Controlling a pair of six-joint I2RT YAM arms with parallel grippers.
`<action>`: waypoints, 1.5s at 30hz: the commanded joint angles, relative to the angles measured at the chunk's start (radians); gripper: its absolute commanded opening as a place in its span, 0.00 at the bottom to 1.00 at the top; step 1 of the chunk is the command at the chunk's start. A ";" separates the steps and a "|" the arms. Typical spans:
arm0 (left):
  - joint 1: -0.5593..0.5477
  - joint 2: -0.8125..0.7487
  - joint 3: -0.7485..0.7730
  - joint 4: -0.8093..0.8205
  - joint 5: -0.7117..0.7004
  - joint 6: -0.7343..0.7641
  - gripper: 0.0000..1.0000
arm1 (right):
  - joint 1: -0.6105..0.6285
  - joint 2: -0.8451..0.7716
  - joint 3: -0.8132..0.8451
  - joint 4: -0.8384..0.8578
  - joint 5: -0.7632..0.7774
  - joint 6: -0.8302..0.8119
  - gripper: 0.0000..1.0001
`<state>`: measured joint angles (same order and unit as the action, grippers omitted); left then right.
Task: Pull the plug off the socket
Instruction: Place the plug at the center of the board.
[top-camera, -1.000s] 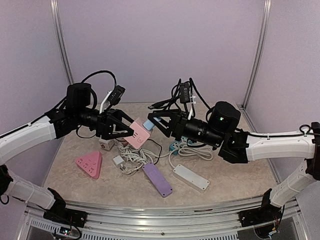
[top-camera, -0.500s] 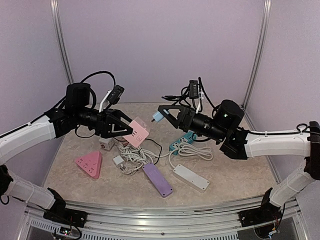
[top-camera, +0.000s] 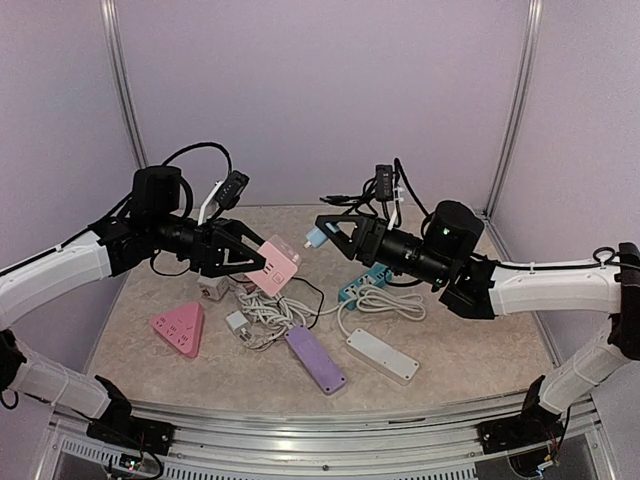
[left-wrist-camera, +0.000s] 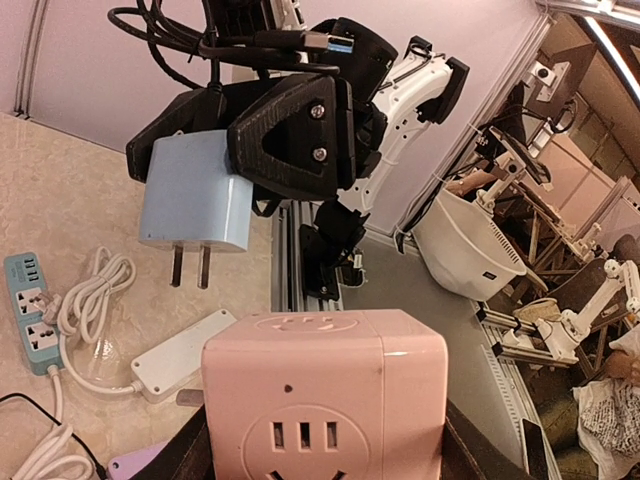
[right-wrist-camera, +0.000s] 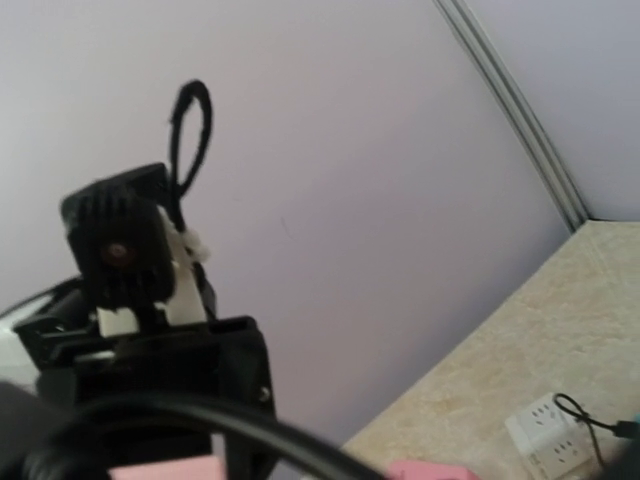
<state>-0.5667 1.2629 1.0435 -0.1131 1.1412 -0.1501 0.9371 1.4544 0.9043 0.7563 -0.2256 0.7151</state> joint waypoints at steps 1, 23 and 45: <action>0.002 -0.017 0.041 -0.005 -0.013 0.017 0.00 | 0.018 -0.027 0.034 -0.064 0.048 -0.066 0.00; -0.013 -0.125 -0.268 -0.030 -0.630 -0.333 0.00 | -0.369 -0.254 0.027 -0.961 0.270 -0.285 0.00; 0.054 -0.296 -0.412 -0.294 -0.753 -0.465 0.00 | -0.590 0.206 0.231 -1.210 0.238 -0.473 0.00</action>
<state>-0.5270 1.0039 0.6491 -0.3710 0.4023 -0.5915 0.3523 1.6089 1.0950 -0.4084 0.0082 0.2813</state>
